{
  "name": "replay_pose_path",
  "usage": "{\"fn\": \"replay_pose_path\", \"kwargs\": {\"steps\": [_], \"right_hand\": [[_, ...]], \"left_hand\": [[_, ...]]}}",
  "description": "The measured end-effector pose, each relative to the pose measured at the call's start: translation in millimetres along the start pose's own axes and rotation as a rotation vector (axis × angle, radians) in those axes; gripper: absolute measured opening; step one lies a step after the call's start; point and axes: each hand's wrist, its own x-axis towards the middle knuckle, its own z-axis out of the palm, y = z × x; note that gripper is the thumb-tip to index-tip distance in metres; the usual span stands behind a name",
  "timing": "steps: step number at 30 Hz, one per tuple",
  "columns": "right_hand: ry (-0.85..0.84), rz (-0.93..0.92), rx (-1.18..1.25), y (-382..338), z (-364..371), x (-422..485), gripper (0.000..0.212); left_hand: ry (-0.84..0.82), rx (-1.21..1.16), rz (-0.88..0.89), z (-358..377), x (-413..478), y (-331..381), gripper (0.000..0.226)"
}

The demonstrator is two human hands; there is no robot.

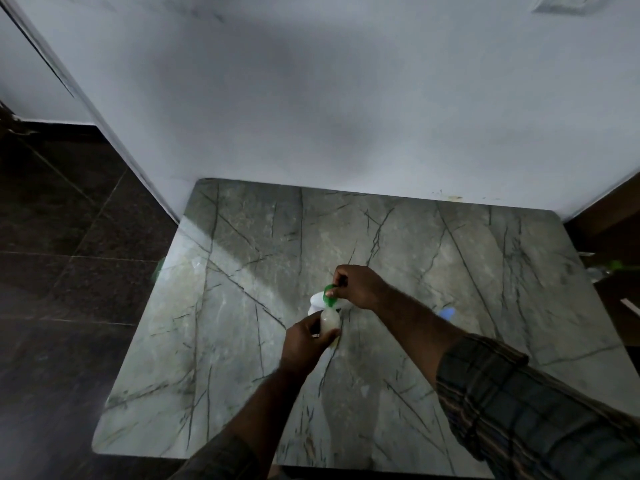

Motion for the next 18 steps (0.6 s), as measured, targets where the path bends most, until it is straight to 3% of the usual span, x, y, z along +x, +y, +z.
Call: {"fn": "replay_pose_path", "kwargs": {"steps": [18], "right_hand": [[0.004,-0.033,-0.073,2.1,-0.4,4.4,0.026]], "left_hand": [[-0.010,-0.013,-0.008,-0.8,-1.8,-0.4,0.050]]}}
